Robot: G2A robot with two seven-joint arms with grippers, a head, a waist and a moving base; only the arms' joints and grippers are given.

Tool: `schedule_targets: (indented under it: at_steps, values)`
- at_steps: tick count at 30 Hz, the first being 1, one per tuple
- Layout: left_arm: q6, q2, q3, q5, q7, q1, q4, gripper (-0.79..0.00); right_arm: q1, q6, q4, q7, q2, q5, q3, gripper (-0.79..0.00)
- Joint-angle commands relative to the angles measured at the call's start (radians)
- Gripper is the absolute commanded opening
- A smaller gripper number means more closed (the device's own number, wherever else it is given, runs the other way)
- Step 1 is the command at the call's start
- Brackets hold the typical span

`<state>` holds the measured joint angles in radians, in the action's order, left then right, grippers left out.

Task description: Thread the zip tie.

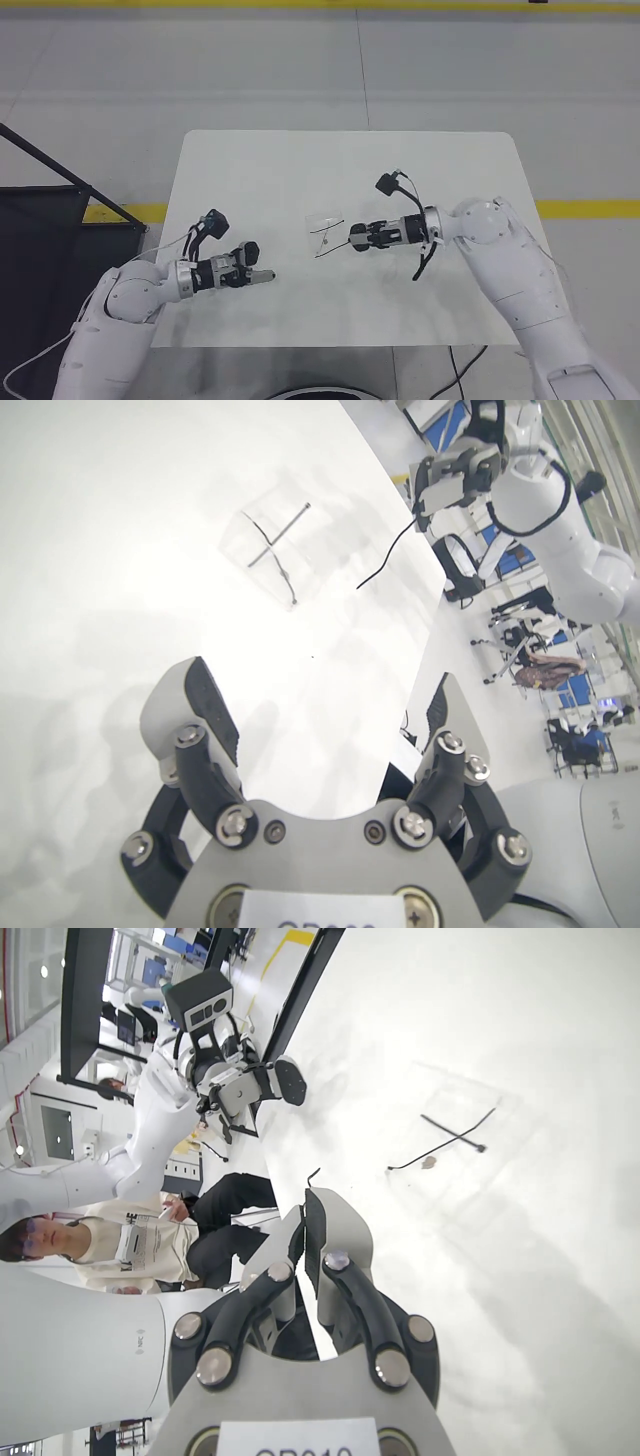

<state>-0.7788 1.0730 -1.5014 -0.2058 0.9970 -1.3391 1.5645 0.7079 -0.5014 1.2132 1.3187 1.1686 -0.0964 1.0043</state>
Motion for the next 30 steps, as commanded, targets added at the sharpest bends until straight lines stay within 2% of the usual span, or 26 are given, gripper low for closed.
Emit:
schedule_targets:
  at_steps: [1,4,8,20,27,30]
  values:
    - [-0.019,-0.007,0.018,0.033,0.026,0.009,0.006,0.0,0.009,0.032,0.07,0.032,-0.017,0.001,-0.013,-0.785]
    - [-0.024,-0.026,0.059,0.052,0.021,0.008,0.033,0.0,0.017,0.057,0.147,0.058,-0.042,-0.008,-0.034,-0.785]
    - [-0.025,-0.066,0.103,0.085,0.02,0.009,0.057,0.0,0.025,0.059,0.211,0.06,-0.071,-0.029,-0.068,-0.785]
    - [-0.019,-0.065,0.106,0.09,0.008,0.006,0.059,0.0,0.028,0.055,0.21,0.055,-0.078,-0.036,-0.07,-0.785]
    - [-0.041,-0.074,0.162,0.151,0.003,0.025,0.087,0.0,0.044,0.078,0.256,0.039,-0.074,-0.018,-0.109,-0.785]
    - [-0.046,-0.082,0.19,0.169,-0.002,0.047,0.085,-0.139,0.025,0.089,0.253,0.038,-0.065,-0.018,-0.141,-0.785]
